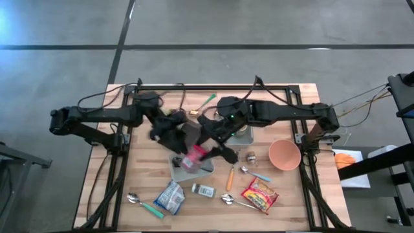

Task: Pick & Place Food Item
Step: Put the red seasoning can into the top gray bin

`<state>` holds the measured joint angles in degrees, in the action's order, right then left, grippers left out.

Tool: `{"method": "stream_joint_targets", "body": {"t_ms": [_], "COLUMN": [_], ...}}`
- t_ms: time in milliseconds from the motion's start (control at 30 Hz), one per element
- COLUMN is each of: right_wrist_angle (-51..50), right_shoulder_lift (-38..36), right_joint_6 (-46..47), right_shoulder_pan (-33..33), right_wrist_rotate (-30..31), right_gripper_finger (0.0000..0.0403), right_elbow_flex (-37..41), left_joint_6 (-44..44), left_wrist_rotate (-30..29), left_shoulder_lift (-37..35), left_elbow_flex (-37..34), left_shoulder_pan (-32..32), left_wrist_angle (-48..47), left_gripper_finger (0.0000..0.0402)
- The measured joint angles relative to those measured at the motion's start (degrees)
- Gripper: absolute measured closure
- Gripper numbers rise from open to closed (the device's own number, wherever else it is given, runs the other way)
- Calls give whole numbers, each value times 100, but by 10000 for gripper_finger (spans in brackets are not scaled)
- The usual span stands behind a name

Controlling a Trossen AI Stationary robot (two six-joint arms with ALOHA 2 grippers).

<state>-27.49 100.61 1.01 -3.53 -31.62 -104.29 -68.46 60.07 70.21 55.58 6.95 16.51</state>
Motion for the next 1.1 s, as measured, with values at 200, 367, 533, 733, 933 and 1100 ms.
{"method": "stream_joint_targets", "body": {"t_ms": [200, 367, 533, 733, 933, 1100], "right_wrist_angle": [-872, -1700, -2704, -3785, -4384, -4396], "right_shoulder_lift": [-2, -6, -15, -15, -15, -68], "right_joint_6": [-11, 206, 373, 553, 663, 763], "right_shoulder_pan": [7, 7, 11, 65, 293, 408], "right_wrist_rotate": [541, 1416, 2383, 3770, 4396, 4374], "right_gripper_finger": [194, 194, 194, 194, 194, 194], "right_elbow_flex": [-334, -402, -389, -166, 452, 1160], "left_joint_6": [286, 510, 834, 1308, 1755, 1923], "left_wrist_rotate": [-255, -326, -546, -798, -1112, -1320], "left_shoulder_lift": [-310, -666, -964, -1231, -1437, -1515], "left_elbow_flex": [-71, -46, -63, -62, -58, -60], "left_shoulder_pan": [227, 392, 457, 464, 466, 464], "left_wrist_angle": [-198, -520, -957, -1521, -2283, -2730], "left_gripper_finger": [40, 24, 22, 22, 22, 22]}}
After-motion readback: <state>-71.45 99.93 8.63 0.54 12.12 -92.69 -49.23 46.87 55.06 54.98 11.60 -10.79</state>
